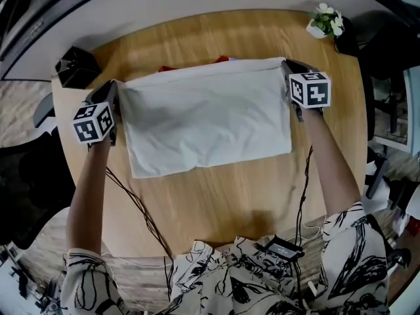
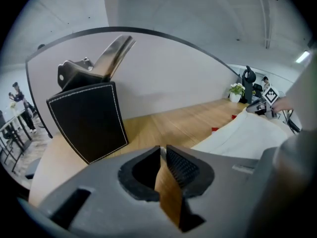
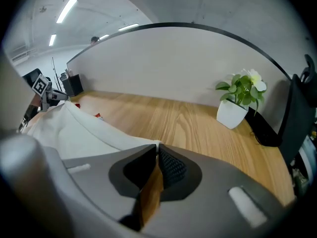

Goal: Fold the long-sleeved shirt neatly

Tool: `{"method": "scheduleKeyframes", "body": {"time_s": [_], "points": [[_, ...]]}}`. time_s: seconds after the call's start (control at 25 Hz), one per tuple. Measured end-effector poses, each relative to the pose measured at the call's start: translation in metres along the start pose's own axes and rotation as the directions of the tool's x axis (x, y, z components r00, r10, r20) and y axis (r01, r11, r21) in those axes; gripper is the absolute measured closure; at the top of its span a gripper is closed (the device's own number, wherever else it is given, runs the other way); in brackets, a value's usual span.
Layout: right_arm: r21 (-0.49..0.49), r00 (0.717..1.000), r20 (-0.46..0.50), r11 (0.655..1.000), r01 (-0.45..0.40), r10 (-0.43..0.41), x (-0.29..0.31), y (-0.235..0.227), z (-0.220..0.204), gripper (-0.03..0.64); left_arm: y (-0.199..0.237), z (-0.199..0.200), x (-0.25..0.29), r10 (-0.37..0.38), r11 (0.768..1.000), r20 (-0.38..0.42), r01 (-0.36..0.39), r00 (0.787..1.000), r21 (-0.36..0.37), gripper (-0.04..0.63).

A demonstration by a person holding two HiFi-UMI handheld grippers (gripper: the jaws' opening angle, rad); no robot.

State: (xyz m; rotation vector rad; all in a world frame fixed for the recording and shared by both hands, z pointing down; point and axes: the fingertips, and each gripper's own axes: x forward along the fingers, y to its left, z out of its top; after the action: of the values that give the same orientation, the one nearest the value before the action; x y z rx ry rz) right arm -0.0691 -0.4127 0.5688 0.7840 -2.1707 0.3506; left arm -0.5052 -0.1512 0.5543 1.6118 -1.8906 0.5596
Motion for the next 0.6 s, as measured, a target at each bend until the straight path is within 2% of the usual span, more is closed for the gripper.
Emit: {"method": "scheduleKeyframes", "body": {"time_s": [0.12,0.2,0.28,0.32,0.36,0.4,0.44,0.52,0.6], "points": [[-0.017,1.0,0.002,1.0,-0.02,0.02,0.006,-0.001,-0.002,0.569,0.007,-0.006,0.002,-0.01,0.999,-0.002,0.01,1.0,0.041,0.495],[0.008,0.996,0.035,0.997,-0.081,0.081,0.005,-0.004,0.002,0.515,0.013,-0.004,-0.003,-0.044,0.997,0.021,0.042,0.999,0.072,0.457],[0.055,0.975,0.118,0.979,-0.196,0.188,-0.006,-0.007,0.014,0.453,0.013,0.008,-0.016,-0.104,0.983,0.068,0.092,0.992,0.159,0.439],[0.044,0.958,0.164,0.969,-0.244,0.234,-0.016,-0.01,0.022,0.429,0.01,0.015,-0.024,-0.14,0.965,0.086,0.117,0.986,0.233,0.44],[-0.015,0.944,0.196,0.963,-0.268,0.266,-0.026,-0.011,0.031,0.413,0.005,0.021,-0.032,-0.173,0.935,0.086,0.137,0.981,0.326,0.442],[-0.121,0.936,0.208,0.957,-0.262,0.283,-0.035,-0.011,0.039,0.41,-0.002,0.025,-0.037,-0.2,0.89,0.066,0.153,0.978,0.43,0.442],[-0.252,0.935,0.199,0.938,-0.239,0.292,-0.042,-0.007,0.045,0.408,-0.009,0.026,-0.039,-0.217,0.829,0.03,0.168,0.976,0.534,0.438],[-0.477,0.938,0.142,0.852,-0.215,0.316,-0.045,0.011,0.05,0.398,-0.019,0.021,-0.036,-0.226,0.692,-0.055,0.2,0.973,0.694,0.428],[-0.617,0.934,0.051,0.747,-0.248,0.353,-0.038,0.034,0.044,0.362,-0.021,0.01,-0.027,-0.207,0.572,-0.138,0.234,0.969,0.786,0.428]]}}
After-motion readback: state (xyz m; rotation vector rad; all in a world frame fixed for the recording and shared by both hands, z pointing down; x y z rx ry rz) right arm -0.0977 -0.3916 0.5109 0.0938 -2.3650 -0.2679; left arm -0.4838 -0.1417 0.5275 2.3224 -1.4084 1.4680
